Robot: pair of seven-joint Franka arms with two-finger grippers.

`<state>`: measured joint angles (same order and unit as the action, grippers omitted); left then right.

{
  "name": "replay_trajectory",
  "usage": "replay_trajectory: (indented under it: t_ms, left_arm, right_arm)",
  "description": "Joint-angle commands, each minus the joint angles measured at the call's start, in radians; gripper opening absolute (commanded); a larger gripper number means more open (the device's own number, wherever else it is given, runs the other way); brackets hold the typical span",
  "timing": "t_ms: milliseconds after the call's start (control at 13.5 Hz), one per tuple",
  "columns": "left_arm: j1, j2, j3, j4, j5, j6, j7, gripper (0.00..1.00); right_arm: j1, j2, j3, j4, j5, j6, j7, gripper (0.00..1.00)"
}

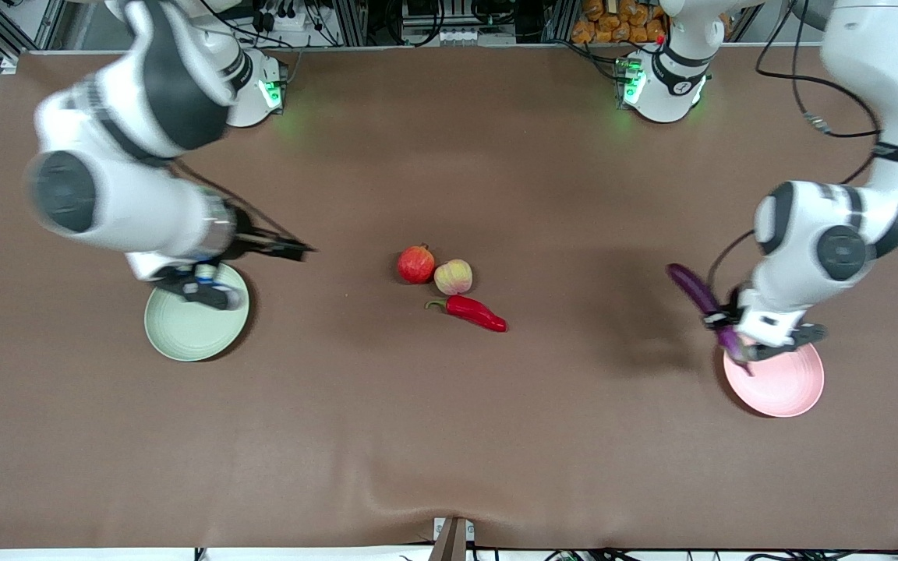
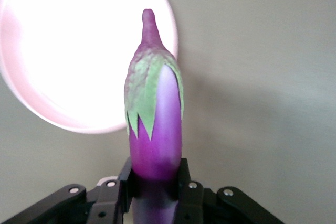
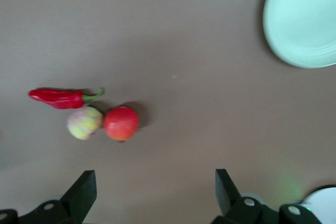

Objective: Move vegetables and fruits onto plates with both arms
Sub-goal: 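Place the eggplant on the pink plate while the right gripper reaches the apple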

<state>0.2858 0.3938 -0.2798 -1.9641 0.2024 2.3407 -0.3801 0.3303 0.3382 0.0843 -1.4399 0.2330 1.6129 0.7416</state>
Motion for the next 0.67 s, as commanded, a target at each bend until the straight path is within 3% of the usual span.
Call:
replay_trajectory:
  t_ms: [0, 296, 592]
  left_arm:
    - [0.102, 0.062, -0.015, 0.08, 0.017, -0.006, 0.215, 0.0]
    - [0.159, 0.177, -0.01, 0.212, 0.017, -0.003, 0.355, 0.0]
    - [0.159, 0.278, -0.004, 0.335, 0.018, -0.001, 0.386, 0.0]
  right_arm:
    - [0.103, 0.056, -0.009, -0.001, 0.035, 0.103, 0.148, 1.0]
    - [0.228, 0.159, -0.011, -0.005, 0.069, 0.261, 0.311, 1.0]
    - [0.248, 0.183, -0.011, -0.072, 0.069, 0.327, 0.312, 1.0]
